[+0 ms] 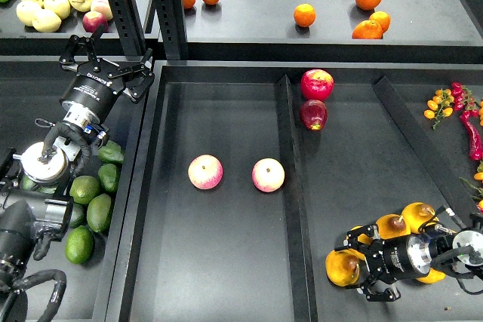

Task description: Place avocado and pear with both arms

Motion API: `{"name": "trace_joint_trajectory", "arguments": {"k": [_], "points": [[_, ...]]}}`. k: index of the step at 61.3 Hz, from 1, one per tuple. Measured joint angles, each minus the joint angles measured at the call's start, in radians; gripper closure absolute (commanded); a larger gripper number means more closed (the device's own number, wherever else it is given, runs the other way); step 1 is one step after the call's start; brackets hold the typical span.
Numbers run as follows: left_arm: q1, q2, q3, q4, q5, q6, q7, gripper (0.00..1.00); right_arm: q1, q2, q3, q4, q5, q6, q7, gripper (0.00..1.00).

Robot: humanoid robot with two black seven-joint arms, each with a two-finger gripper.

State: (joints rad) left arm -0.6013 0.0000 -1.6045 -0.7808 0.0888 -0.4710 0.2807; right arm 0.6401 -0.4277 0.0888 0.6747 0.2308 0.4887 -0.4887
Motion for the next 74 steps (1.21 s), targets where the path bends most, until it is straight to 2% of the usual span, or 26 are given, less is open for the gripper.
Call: {"name": "trace_joint_trajectory", "arguments": {"k": [12, 22, 36, 47, 60, 66, 70, 72, 73, 74], "points": [[0.0, 0.0, 0.0, 0.0, -0.001, 0.0, -0.001, 0.0, 0.001, -0.002, 0.199, -0.017, 0.004, 0.0, 0.0, 0.01], [-0.001, 0.0, 0.001, -0.007, -0.001, 0.003, -0.002, 0.0, -0.008, 0.036, 0.44, -0.111, 0.006, 0.0, 0.0, 0.01], [-0.001, 0.0, 0.003, -0.013, -0.001, 0.003, -0.003, 0.0, 0.011, 0.084, 0.611, -0.197, 0.012, 0.0, 0.0, 0.01], [-0.002, 0.0, 0.002, -0.013, -0.001, 0.002, -0.003, 0.0, 0.014, 0.175, 0.727, -0.228, 0.03, 0.0, 0.0, 0.01], [-0.001, 0.0, 0.0, -0.012, -0.002, 0.002, -0.004, 0.0, 0.029, 0.346, 0.979, -0.29, 0.033, 0.0, 0.0, 0.01], [-0.001, 0.0, 0.0, -0.012, -0.003, 0.002, -0.004, 0.0, 0.059, 0.374, 1.028, -0.297, 0.032, 0.0, 0.0, 0.01], [0.0, 0.0, 0.0, -0.012, -0.003, 0.002, -0.004, 0.0, 0.074, 0.379, 1.036, -0.299, 0.029, 0.0, 0.026, 0.01], [0.0, 0.0, 0.0, -0.012, -0.003, 0.002, -0.004, 0.0, 0.084, 0.38, 1.037, -0.299, 0.028, 0.0, 0.056, 0.01], [0.0, 0.0, 0.0, -0.012, -0.003, 0.002, -0.004, 0.0, 0.09, 0.381, 1.037, -0.299, 0.027, 0.0, 0.075, 0.01], [0.0, 0.0, 0.0, -0.012, -0.003, 0.002, -0.004, 0.0, 0.105, 0.382, 1.037, -0.299, 0.025, 0.0, 0.134, 0.01]]}}
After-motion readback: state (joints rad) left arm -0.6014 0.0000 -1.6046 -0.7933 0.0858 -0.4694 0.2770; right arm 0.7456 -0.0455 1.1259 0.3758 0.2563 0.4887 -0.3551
